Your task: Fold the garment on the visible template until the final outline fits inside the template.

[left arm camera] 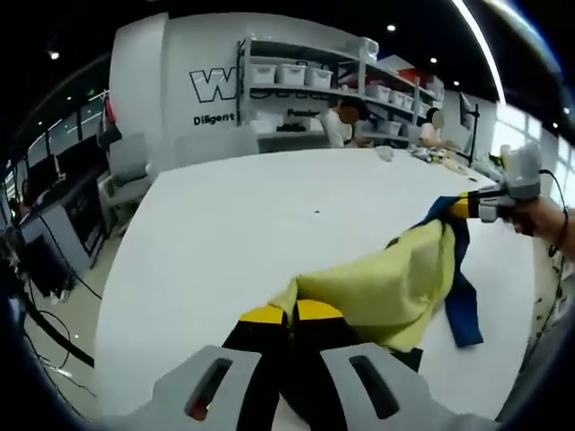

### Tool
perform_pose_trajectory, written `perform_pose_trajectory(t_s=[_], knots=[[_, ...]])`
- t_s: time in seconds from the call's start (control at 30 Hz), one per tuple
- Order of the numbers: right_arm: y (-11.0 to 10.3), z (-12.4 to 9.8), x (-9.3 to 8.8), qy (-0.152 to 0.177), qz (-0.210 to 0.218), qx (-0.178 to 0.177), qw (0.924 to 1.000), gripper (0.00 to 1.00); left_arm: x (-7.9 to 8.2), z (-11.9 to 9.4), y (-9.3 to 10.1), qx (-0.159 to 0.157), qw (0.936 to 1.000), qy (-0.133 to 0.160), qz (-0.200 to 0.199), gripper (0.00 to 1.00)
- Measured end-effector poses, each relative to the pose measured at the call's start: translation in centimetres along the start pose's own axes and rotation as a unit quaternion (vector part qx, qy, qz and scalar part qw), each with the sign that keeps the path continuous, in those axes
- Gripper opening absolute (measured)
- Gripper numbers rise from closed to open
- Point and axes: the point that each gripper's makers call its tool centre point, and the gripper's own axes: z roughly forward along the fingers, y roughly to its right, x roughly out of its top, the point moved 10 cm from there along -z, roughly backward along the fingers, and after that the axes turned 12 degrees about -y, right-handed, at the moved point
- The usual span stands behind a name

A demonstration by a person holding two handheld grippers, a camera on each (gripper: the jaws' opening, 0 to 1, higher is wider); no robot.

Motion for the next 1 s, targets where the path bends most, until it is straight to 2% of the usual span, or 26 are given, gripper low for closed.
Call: perform_pose_trajectory(t_s=[0.2, 0.43, 0.57, 0.6, 0.67, 0.7, 0.77, 0.83, 0.9, 0.97, 1.0], knots=[[0.3, 2.8, -0.5, -0.024, 0.003, -0.001, 0.9997, 0.0, -0.1, 2.9, -0.7, 0.019, 0.9992, -0.034, 0.01, 0.0], [0.7, 4.9, -1.1, -0.041, 0.008, 0.002, 0.9991, 0.0, -0.6, 5.2, -1.3, 0.033, 0.9972, -0.065, 0.015, 0.0], [0.8, 5.4, -1.5, -0.05, 0.026, 0.006, 0.9984, 0.0, -0.9, 5.9, -1.4, 0.042, 0.9965, -0.07, 0.02, 0.01], [0.8, 5.3, -1.6, -0.049, 0.043, 0.001, 0.9979, 0.01, -0.8, 5.9, -1.4, 0.044, 0.9964, -0.068, 0.023, 0.02], [1.1, 5.0, -1.5, -0.043, 0.051, 0.001, 0.9978, 0.07, -0.6, 5.6, -1.2, 0.05, 0.9964, -0.061, 0.03, 0.07], [1.1, 4.6, -1.3, -0.032, 0.056, 0.001, 0.9979, 0.11, -0.5, 5.2, -1.0, 0.047, 0.9967, -0.055, 0.035, 0.13], [0.7, 3.7, -0.9, -0.012, 0.082, 0.013, 0.9965, 0.23, -0.4, 4.6, -0.3, 0.038, 0.9973, -0.05, 0.037, 0.22], [0.2, 2.7, -0.6, -0.001, 0.091, 0.024, 0.9956, 0.34, -0.4, 4.0, 0.4, 0.031, 0.9975, -0.045, 0.045, 0.25], [-0.4, 1.9, -0.5, 0.003, 0.092, 0.031, 0.9952, 0.4, -0.2, 3.4, 1.1, 0.027, 0.9979, -0.035, 0.048, 0.32], [-1.2, 1.3, -0.6, 0.0, 0.099, 0.045, 0.9941, 0.45, 0.1, 3.0, 2.0, 0.019, 0.998, -0.016, 0.058, 0.45], [-1.5, 1.1, -0.6, -0.003, 0.103, 0.052, 0.9933, 0.47, 0.1, 2.8, 2.3, 0.017, 0.998, -0.017, 0.058, 0.48]])
